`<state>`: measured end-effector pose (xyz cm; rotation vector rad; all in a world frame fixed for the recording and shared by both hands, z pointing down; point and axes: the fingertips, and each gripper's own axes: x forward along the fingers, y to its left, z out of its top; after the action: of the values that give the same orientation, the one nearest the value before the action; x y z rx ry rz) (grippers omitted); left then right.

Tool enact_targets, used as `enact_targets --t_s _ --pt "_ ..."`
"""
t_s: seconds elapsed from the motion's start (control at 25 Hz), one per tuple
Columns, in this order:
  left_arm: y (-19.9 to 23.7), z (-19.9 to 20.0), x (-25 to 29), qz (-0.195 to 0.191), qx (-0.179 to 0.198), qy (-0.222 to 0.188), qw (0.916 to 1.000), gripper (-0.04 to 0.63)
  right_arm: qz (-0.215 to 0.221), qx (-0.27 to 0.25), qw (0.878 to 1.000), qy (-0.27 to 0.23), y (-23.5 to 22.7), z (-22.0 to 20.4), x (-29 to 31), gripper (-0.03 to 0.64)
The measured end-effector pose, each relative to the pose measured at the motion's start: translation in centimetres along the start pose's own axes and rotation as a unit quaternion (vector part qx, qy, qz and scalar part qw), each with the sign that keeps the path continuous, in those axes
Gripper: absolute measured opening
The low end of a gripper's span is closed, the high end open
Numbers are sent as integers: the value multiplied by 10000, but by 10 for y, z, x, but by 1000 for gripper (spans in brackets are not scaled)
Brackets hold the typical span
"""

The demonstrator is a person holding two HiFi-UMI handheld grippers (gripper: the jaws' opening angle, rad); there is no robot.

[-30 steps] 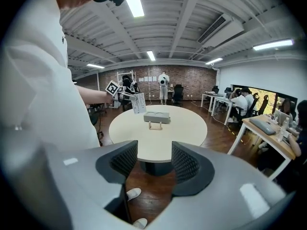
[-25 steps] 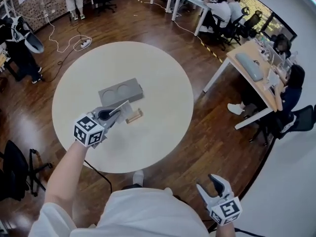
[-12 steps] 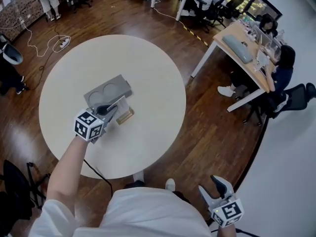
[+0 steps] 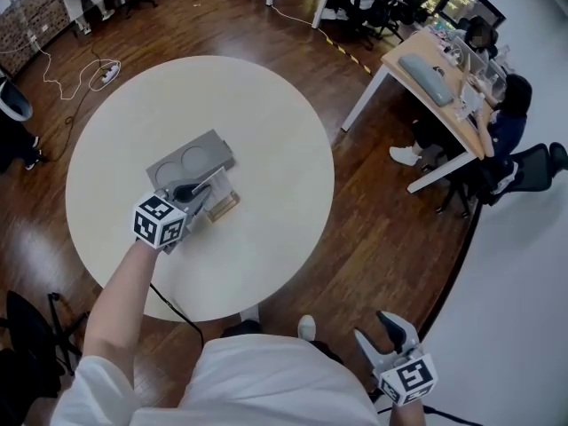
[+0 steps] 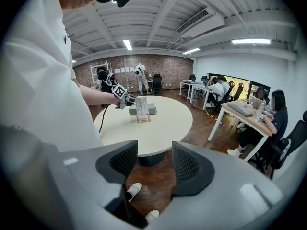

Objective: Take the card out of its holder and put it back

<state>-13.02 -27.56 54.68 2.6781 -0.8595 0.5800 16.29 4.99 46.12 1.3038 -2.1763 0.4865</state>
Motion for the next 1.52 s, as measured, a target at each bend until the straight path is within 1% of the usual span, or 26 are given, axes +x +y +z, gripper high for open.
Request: enact_targets --t_s 0.48,0.84,1.04,1.2,1.28,1.36,1.44,1.52 --pt "0 -9 1 -71 61 130 9999 15 44 17 10000 -18 -3 4 7 225" --pt "0 -38 18 -162 26 265 9995 15 59 1 9999 87 -5 4 7 225" --pt "1 -46 23 -166 51 337 9993 16 47 25 9999 160 -10 5 5 225" --pt "6 -47 23 -32 74 415 9991 26 128 24 9997 217 -10 6 6 225" --pt "8 -49 24 57 121 518 9986 36 204 -1 9995 228 -9 6 9 225" --pt "10 -51 24 153 141 601 9980 94 283 -31 9993 242 -9 6 11 225" --pt "11 -51 24 272 132 603 9977 106 375 -85 9990 239 -10 6 13 225" --pt "11 -48 21 449 103 570 9973 131 495 -171 9984 217 -16 6 14 225"
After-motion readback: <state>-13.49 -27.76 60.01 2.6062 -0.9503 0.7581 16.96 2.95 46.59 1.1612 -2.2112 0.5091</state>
